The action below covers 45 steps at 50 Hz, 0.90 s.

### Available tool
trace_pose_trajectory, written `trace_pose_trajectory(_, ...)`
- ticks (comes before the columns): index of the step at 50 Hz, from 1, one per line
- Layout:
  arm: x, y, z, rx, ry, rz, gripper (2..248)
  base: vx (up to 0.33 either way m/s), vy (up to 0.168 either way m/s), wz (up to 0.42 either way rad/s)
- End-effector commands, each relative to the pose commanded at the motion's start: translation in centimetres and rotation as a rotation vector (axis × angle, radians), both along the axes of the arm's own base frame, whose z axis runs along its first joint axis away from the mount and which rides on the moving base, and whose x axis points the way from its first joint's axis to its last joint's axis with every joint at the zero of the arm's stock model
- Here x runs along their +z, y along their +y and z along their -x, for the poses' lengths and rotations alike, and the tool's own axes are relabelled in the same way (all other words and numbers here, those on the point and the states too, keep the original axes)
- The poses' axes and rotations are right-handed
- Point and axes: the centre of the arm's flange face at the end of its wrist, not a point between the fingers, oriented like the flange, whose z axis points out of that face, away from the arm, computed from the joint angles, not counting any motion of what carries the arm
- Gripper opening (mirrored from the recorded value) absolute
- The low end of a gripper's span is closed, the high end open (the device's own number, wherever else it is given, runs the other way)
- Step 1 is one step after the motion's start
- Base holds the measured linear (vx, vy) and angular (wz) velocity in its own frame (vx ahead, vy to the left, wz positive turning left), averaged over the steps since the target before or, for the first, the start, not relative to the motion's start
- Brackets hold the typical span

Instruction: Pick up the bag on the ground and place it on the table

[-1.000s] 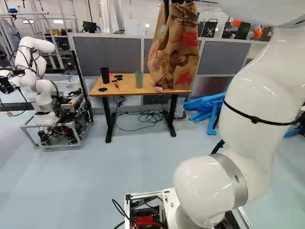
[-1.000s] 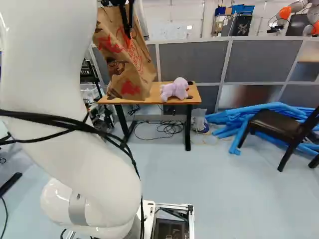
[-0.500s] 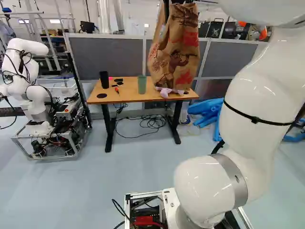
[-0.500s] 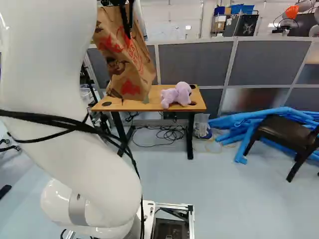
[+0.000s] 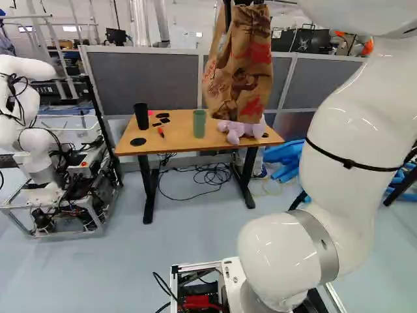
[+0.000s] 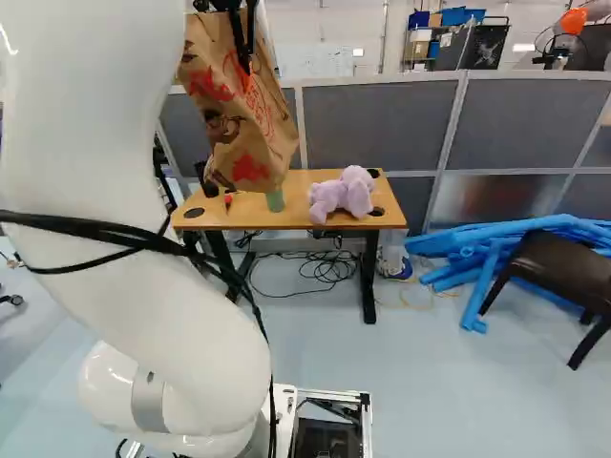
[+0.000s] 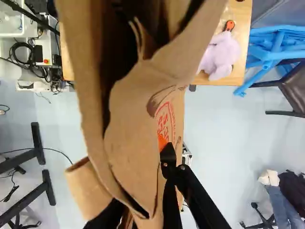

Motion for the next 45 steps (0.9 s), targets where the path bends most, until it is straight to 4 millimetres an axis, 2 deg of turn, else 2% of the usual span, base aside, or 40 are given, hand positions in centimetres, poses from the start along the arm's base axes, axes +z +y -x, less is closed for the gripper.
trace_pose_trajectory(45, -0.01, 0.12, -0.4, 0.002, -0.001, 0.0, 21, 0.251, 0.055, -0.029)
